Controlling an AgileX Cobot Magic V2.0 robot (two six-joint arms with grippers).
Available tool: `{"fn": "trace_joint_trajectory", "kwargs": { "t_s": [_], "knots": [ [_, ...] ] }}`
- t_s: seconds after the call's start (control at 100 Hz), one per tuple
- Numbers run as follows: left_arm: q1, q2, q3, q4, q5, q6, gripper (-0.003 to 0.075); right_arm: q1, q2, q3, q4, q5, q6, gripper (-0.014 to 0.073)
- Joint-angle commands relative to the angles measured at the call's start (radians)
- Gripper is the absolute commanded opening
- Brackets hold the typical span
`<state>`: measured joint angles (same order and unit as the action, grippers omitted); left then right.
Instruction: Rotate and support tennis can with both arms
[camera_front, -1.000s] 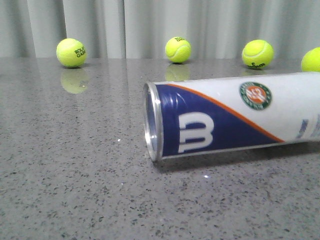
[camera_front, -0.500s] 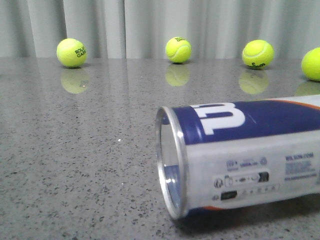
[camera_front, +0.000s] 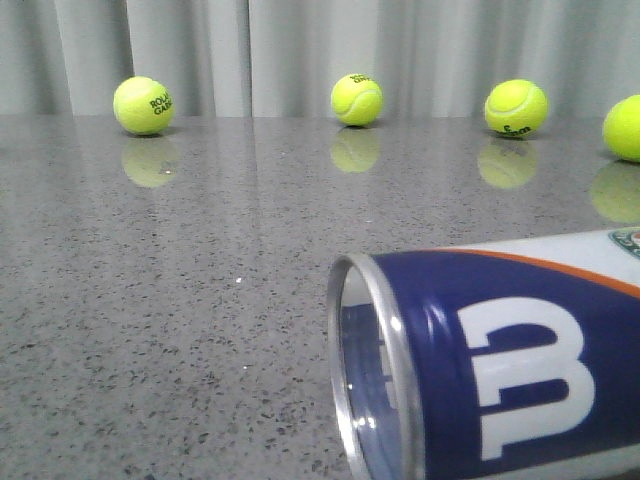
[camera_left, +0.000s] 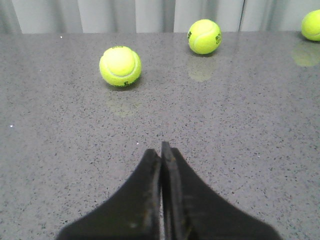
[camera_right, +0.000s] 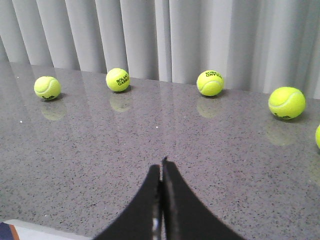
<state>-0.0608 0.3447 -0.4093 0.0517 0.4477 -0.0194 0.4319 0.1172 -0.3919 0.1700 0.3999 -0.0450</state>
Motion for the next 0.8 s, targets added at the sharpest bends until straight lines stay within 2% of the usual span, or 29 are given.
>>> {"fn": "trace_joint_trajectory", "kwargs": {
  "t_s": [0.0, 0.19, 0.41, 0.61, 0.79],
  "knots": [
    [0.002, 0.036, -0.048, 0.001, -0.065, -0.001, -0.0019, -0.005, 0.011, -0.023, -0.006, -0.070, -0.004, -0.0062],
    [0.002, 0.062, -0.072, -0.003, -0.048, -0.001, -0.0019, -0.005, 0.011, -0.023, -0.006, -0.070, -0.004, -0.0062],
    [0.002, 0.106, -0.138, -0.083, 0.119, 0.008, -0.0019, -0.005, 0.011, -0.023, -0.006, -0.071, -0.004, -0.0062],
    [0.002, 0.209, -0.225, -0.443, 0.306, 0.241, -0.0018, -0.005, 0.011, -0.023, -0.006, -0.071, -0.004, -0.0062],
    [0.002, 0.305, -0.254, -0.805, 0.367, 0.484, -0.0017, -0.005, 0.011, -0.023, -0.006, -0.071, -0.004, -0.0062]
  ]
}}
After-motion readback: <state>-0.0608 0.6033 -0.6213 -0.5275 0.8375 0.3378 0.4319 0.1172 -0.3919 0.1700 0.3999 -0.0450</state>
